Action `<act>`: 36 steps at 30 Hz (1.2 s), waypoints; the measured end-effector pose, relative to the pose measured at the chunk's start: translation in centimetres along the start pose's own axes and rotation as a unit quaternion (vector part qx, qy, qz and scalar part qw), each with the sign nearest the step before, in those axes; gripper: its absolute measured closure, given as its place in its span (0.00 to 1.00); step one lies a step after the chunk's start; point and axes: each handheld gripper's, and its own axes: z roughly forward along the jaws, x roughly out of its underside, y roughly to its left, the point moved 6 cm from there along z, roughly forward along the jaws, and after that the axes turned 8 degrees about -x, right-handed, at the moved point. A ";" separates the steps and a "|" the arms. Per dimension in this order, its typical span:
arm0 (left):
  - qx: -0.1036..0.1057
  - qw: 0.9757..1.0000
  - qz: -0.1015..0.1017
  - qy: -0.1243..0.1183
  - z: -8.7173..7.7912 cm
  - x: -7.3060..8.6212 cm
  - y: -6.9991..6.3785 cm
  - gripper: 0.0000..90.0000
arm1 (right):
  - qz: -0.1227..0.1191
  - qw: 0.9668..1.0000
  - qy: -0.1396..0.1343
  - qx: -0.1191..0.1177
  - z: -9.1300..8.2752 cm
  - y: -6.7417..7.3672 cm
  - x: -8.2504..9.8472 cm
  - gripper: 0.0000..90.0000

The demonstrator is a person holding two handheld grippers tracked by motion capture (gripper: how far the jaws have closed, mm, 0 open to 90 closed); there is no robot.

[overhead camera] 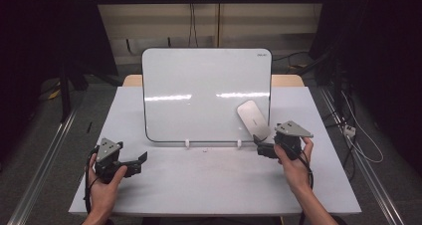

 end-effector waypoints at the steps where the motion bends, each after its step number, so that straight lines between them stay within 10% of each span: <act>1: -0.001 1.000 0.001 -0.001 0.0 0.0 0.0 0.06 | -0.001 1.000 0.000 0.002 -0.2 -0.1 0.2 0.10; 36: -0.007 1.000 0.006 0.002 0.0 0.1 -0.1 0.06 | 0.045 0.999 -0.007 0.029 -4.8 -2.3 5.2 0.10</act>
